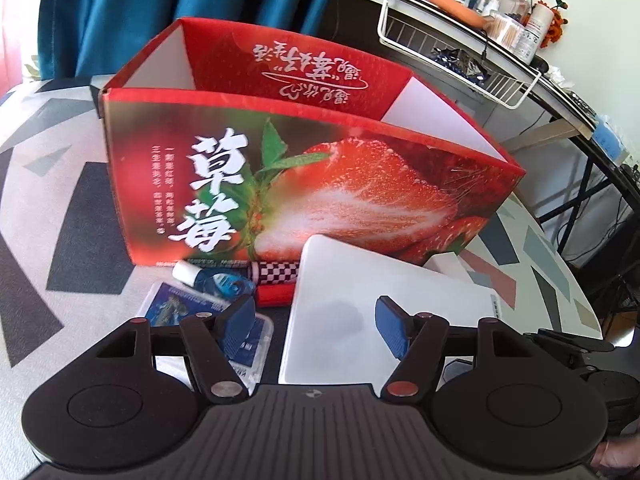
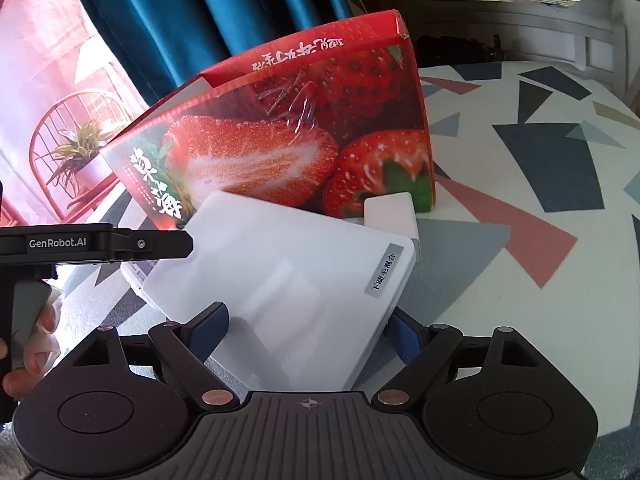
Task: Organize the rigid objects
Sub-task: 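Move both grippers to the white flat case and grasp it, then lift the white case with both grippers over the box rim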
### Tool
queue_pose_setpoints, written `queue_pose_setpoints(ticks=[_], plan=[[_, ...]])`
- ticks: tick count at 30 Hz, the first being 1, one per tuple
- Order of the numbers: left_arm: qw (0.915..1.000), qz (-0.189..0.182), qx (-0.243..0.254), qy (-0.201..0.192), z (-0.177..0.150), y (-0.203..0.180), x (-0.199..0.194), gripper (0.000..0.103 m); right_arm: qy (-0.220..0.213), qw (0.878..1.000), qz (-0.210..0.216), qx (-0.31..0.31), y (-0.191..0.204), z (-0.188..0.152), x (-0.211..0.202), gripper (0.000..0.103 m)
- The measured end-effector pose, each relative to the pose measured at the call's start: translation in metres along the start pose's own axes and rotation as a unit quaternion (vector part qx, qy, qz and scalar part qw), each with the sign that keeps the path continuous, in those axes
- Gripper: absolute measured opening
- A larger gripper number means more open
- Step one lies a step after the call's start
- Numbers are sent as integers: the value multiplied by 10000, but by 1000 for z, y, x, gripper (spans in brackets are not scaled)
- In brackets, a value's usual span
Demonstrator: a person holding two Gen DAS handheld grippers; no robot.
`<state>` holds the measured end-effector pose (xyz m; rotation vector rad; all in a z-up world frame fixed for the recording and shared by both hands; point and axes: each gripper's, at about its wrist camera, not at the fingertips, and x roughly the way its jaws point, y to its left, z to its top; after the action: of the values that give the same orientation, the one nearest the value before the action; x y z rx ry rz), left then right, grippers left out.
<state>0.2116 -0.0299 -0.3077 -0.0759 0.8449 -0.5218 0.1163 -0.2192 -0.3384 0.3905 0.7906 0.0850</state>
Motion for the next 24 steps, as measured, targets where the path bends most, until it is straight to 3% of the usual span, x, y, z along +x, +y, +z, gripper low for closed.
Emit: queue_pose_setpoints(ticks=[8,14,17,21,24], plan=[[9998,-202,29,85,7,-4,15,68,-71,10000,36,-9,-3,0,1,80],[9997,-76,-55,233,15,3,31,67,-86,9999,53,25,-4,0,0,80],[9993,-196,-210,246,15,10,31,65,-92,9999,76,61,-5,0,1,80],[9950,-637,-649,412,11,19,36,64,-98,9999,66,67,-5,-1,1,80],[9940,-758,-627,476,7,14,40,65,-105,9999,63,74,-4,-1,1,80]])
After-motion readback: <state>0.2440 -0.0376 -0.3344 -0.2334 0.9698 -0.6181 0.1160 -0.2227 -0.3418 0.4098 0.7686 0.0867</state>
